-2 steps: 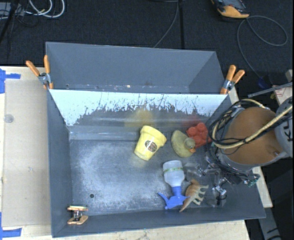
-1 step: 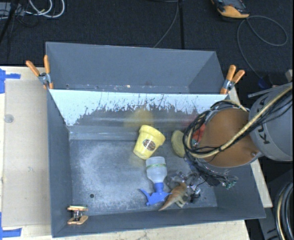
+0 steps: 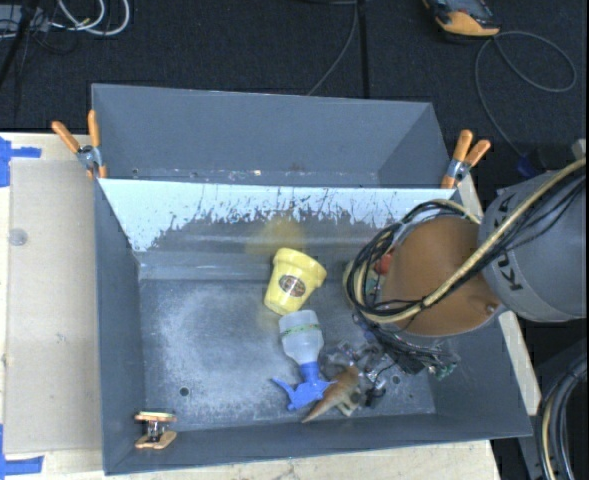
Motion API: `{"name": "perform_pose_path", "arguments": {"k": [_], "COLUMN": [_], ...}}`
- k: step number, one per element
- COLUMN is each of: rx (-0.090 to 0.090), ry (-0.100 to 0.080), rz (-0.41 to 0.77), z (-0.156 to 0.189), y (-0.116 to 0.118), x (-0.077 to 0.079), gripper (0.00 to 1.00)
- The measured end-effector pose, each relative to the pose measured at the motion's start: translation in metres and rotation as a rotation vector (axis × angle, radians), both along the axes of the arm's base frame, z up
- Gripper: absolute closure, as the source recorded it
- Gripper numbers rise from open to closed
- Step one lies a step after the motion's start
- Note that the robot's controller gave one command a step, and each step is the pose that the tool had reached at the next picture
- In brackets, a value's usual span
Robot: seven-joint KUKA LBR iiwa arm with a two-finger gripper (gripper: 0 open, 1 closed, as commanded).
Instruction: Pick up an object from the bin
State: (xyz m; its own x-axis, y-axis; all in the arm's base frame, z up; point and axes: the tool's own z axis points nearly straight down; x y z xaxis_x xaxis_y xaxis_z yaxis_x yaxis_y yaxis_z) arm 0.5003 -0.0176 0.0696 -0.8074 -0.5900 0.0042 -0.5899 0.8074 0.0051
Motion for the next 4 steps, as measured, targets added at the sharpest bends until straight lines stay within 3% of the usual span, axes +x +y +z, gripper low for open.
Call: {"name": "perform_pose_path", "arguments": {"k": [4], "rx": [0.0], "ry": [0.0], "rz": [-0.012], "z": [0.0], "y": [-0.0059], "x": [-0.0002], "gripper": [1.0]}}
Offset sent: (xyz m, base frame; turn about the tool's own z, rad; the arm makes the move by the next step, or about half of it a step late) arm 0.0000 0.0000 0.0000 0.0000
